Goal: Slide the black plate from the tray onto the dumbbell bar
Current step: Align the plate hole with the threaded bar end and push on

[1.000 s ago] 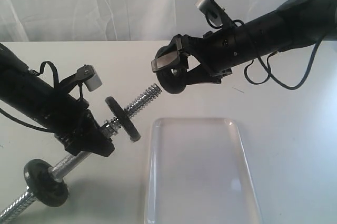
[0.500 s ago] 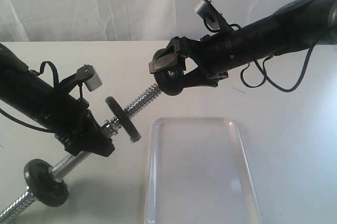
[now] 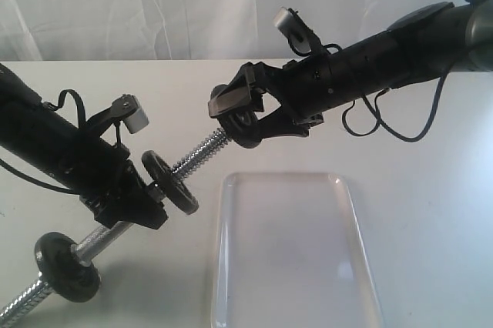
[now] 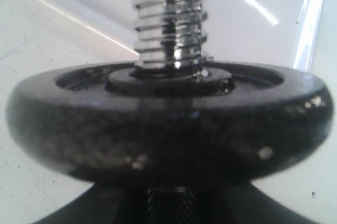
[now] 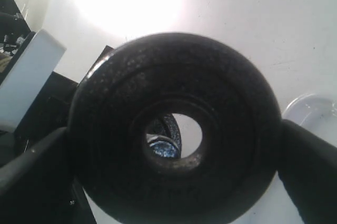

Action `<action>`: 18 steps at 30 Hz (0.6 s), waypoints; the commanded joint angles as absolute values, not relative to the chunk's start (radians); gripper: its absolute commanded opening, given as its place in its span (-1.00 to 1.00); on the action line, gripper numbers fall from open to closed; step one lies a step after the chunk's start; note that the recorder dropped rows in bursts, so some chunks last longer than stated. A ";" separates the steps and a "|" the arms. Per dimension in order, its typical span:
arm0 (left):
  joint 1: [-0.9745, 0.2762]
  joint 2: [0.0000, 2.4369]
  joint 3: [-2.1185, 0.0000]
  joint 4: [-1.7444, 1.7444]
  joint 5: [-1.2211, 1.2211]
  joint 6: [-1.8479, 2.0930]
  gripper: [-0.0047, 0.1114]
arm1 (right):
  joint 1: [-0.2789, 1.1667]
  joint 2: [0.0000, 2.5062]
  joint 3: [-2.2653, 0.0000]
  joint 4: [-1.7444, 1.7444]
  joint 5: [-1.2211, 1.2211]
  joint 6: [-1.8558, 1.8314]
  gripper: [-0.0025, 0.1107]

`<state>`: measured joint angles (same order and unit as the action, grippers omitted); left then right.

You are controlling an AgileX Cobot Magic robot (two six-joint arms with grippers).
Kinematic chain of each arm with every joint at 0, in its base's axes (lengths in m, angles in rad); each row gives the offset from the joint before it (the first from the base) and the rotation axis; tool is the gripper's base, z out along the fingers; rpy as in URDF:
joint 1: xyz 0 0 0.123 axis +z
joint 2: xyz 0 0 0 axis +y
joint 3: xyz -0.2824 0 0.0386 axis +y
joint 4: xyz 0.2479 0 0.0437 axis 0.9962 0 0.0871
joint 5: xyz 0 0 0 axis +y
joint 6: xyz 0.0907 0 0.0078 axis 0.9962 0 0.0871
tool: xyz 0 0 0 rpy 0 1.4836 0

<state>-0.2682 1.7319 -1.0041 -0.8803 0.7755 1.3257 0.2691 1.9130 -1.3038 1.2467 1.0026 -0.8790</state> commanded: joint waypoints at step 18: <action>-0.271 1.681 -1.026 -1.031 0.868 1.342 -0.92 | 0.214 1.902 -1.348 1.297 1.201 -0.886 -0.96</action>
<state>-0.2682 1.7319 -1.0023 -0.8803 0.7734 1.3257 0.2204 1.9130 -1.3339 1.2467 1.1578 -0.8790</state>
